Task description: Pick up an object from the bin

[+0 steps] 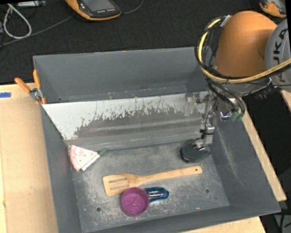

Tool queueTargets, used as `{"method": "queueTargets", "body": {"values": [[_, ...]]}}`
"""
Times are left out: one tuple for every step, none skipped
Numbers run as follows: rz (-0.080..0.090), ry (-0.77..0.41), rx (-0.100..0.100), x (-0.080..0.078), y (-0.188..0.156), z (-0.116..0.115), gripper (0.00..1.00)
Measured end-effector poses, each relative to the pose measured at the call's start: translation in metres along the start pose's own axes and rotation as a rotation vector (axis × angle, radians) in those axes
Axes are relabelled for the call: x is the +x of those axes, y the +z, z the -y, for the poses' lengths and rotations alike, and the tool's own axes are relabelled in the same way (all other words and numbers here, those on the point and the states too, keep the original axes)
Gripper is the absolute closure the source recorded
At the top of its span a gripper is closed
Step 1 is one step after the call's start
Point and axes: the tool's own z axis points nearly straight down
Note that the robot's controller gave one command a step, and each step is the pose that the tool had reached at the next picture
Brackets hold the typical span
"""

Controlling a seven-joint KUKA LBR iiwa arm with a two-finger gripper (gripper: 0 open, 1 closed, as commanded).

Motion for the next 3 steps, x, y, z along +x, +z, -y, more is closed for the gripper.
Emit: {"method": "queueTargets", "body": {"values": [[0.008,-0.001,0.001,-0.001,-0.005,0.0,0.0],[0.008,-0.009,0.0,0.048,0.09,0.001,0.0],[0.01,-0.04,0.0,0.058,0.101,-0.002,0.0]]}}
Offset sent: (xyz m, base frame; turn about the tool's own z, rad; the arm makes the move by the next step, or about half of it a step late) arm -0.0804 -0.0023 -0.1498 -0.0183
